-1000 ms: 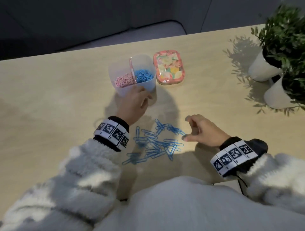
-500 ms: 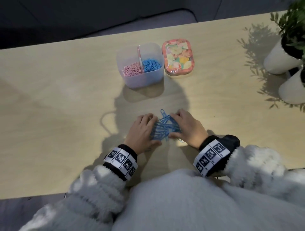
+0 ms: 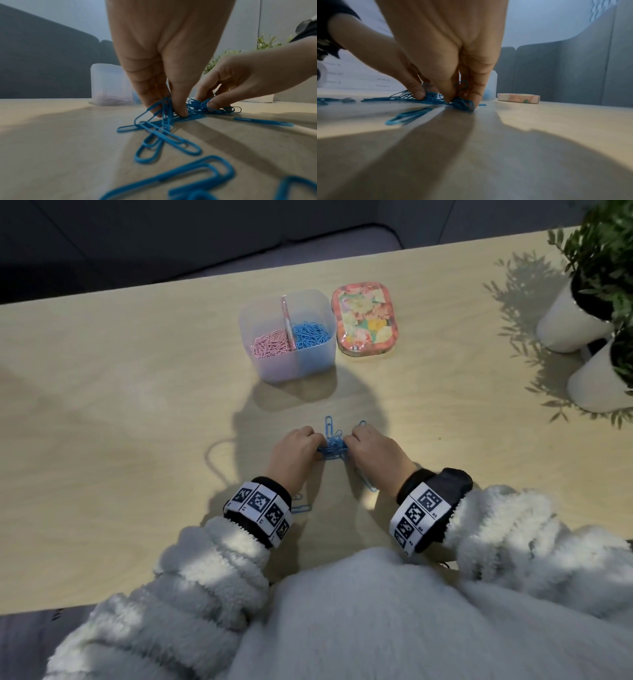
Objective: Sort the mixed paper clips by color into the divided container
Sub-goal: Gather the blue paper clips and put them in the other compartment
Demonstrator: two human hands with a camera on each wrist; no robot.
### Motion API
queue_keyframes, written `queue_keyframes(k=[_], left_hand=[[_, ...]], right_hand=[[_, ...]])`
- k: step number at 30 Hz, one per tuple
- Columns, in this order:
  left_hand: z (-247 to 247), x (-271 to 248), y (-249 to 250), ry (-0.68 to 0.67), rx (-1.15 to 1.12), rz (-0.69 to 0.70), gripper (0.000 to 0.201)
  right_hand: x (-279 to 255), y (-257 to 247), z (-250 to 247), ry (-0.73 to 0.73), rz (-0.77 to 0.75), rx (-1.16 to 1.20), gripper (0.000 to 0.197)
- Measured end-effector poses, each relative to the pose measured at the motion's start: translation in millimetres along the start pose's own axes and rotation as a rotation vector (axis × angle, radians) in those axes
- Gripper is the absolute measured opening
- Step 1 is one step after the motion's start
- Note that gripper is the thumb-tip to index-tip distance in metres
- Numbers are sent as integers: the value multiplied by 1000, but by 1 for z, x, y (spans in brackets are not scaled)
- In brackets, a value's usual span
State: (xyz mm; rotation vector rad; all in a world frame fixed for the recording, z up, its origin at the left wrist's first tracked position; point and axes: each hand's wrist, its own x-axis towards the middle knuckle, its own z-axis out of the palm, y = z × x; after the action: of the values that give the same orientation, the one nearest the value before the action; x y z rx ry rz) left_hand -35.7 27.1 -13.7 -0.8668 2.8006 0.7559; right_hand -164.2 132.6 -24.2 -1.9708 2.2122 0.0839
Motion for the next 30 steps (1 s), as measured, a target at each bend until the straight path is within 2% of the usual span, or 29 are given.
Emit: queue_keyframes(k=[4, 6, 8, 11, 13, 17, 19, 21, 23, 26, 30], left_hand=[[-1, -3, -4, 48, -33, -22, 18], [-2, -5, -6, 57, -53, -40, 17], [-4, -7, -6, 58, -62, -80, 17], [-6, -8, -8, 109, -96, -120, 15], [-10, -9, -7, 144, -139, -127, 14], [-19, -4, -4, 163, -203, -91, 14], [-23, 0, -3, 185, -237, -80, 12], [-31, 6, 0, 203, -269, -76, 12], [-44, 14, 5, 211, -335, -93, 13], [-71, 34, 10, 319, -482, -82, 12], [-104, 75, 7, 524, -612, -126, 13]], right_hand=[[5, 7, -10, 7, 3, -7, 26], [12, 15, -13, -28, 49, 141, 14], [15, 23, -22, -61, 136, 374, 24], [21, 29, -50, 132, 218, 606, 21], [34, 33, -72, 201, 230, 694, 18], [85, 43, -112, 254, 280, 787, 21], [110, 44, -125, 228, 315, 761, 23], [132, 44, -130, 201, 356, 767, 12], [149, 43, -129, 184, 391, 794, 17], [153, 38, -128, 194, 423, 841, 22], [114, 39, -112, 417, 378, 852, 27]])
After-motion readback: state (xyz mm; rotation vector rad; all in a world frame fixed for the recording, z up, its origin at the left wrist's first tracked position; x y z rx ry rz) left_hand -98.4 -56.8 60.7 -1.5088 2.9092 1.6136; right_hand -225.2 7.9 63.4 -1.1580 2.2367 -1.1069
